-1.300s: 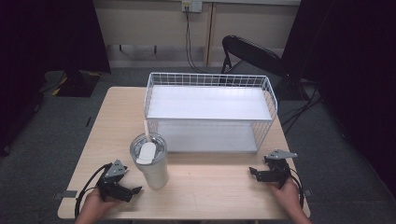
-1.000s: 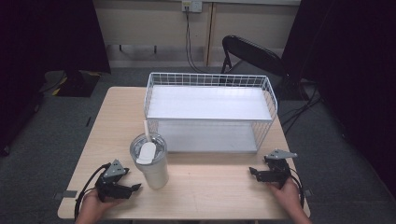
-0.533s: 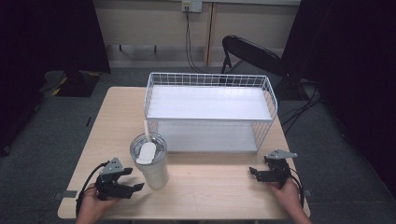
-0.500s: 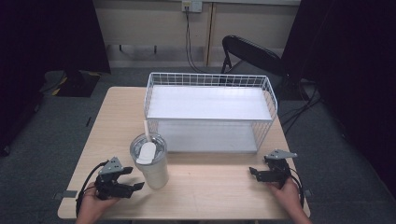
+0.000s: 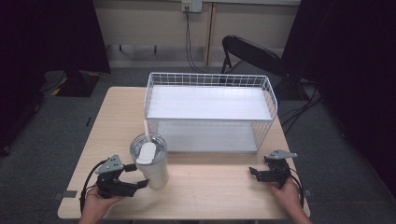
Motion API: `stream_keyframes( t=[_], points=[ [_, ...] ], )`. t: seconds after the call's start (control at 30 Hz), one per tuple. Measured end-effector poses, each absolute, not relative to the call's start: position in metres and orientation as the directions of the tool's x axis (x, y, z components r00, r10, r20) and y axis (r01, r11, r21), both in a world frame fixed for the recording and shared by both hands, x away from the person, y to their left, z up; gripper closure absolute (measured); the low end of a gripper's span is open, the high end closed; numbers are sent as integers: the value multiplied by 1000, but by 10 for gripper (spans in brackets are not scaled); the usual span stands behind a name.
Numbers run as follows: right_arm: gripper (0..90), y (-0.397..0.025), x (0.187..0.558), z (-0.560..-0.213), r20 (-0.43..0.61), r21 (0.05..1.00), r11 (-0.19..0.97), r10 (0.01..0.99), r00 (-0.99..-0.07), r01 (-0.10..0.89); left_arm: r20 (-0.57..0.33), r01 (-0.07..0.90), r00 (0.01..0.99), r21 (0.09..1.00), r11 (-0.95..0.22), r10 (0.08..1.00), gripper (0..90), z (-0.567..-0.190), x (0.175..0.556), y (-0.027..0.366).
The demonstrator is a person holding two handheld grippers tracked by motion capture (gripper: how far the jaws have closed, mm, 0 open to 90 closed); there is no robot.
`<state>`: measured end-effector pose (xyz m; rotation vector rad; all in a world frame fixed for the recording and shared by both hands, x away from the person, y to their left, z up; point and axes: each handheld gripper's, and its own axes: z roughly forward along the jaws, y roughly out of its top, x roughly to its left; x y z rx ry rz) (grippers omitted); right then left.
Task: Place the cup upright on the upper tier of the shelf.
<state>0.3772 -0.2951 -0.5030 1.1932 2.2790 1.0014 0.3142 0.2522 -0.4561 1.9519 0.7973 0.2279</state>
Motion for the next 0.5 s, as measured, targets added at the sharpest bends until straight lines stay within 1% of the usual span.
stream_keyframes(
  t=[0.1,0.27,0.37,0.43,0.5],
  points=[
    [154,-295,377,-503,-5,738,386,823,-568,553,-179,419,777,862,-285,603,212,-453,314,251],
    [154,-295,377,-503,-4,738,386,823,-568,554,-159,398,782,871,-287,603,209,-452,315,247],
    [153,-295,377,-503,-5,738,386,823,-568,553,-144,385,786,875,-294,601,186,-451,315,243],
    [153,-295,377,-503,-5,738,387,823,-568,553,-116,359,791,883,-302,601,184,-451,316,239],
    [154,-295,377,-503,-5,738,386,823,-568,553,-113,357,788,885,-299,605,160,-450,317,236]
  ],
)
